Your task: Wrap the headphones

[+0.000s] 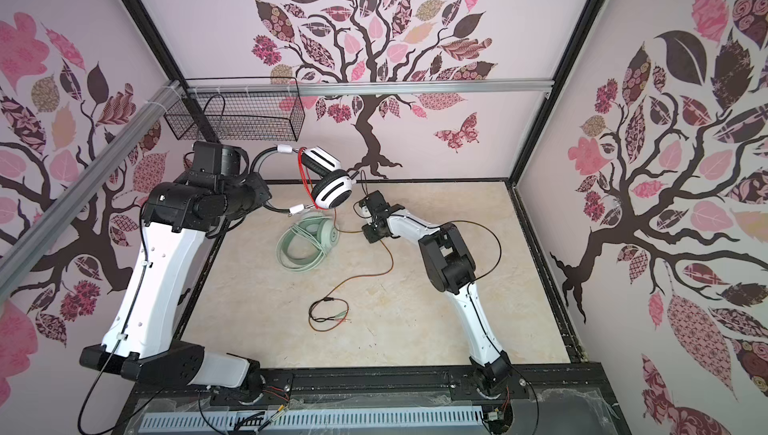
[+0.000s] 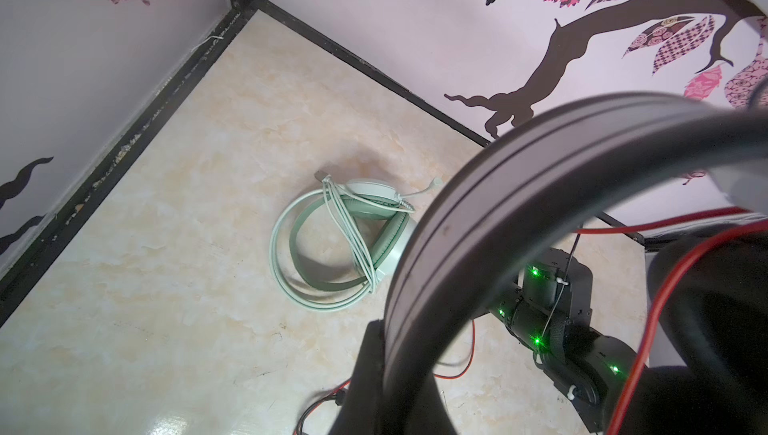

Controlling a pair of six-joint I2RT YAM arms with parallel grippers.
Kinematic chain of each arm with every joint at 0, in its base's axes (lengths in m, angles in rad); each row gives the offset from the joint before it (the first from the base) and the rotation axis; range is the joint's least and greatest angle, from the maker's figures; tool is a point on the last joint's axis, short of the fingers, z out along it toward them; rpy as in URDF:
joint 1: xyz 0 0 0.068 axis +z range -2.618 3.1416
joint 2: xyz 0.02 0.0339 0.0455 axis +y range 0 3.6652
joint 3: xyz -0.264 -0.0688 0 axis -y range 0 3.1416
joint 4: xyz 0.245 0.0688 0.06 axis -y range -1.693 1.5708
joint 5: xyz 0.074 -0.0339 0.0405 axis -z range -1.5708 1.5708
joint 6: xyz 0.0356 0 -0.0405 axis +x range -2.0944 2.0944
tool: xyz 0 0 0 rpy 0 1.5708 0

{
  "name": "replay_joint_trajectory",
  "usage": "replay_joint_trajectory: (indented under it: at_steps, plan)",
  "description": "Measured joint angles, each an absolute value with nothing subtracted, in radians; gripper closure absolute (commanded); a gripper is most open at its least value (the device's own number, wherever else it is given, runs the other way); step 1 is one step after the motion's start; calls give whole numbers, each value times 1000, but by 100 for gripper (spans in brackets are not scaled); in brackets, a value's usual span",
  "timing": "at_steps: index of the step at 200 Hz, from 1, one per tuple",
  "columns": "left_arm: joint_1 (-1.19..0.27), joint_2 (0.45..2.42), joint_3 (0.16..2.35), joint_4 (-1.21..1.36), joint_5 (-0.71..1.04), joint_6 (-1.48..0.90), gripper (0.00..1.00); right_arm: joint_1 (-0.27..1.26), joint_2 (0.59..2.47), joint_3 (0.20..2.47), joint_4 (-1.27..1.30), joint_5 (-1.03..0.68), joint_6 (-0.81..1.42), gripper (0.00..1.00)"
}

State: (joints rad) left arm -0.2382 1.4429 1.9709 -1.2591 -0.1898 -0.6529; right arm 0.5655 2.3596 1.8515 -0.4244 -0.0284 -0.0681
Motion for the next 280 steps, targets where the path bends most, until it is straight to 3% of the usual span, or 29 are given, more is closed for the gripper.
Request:
replay_joint_trajectory:
  at_steps: [47,88,141,176,215,280]
  plan:
    - [-238,1443,2002,-1264,-192,-650,100,565,2256,1689,-389,-60,-64,100]
    - [-238,1465,2037,-1269,-205,-648,100,586,1946,1287,-384,-110,-24,100]
    - [-238,1557,2112,-1266,-279,-647,100,858,1525,1015,-441,-43,53,100]
    - [-237,1622,2142,-1264,-373,-625,100,1018,1329,1007,-581,57,136,100]
    - [-235,1650,2142,-1262,-456,-604,100,1060,1158,1083,-740,131,193,100]
    - [-234,1695,2165,-1216,-520,-634,100,1078,1097,1259,-925,124,207,100]
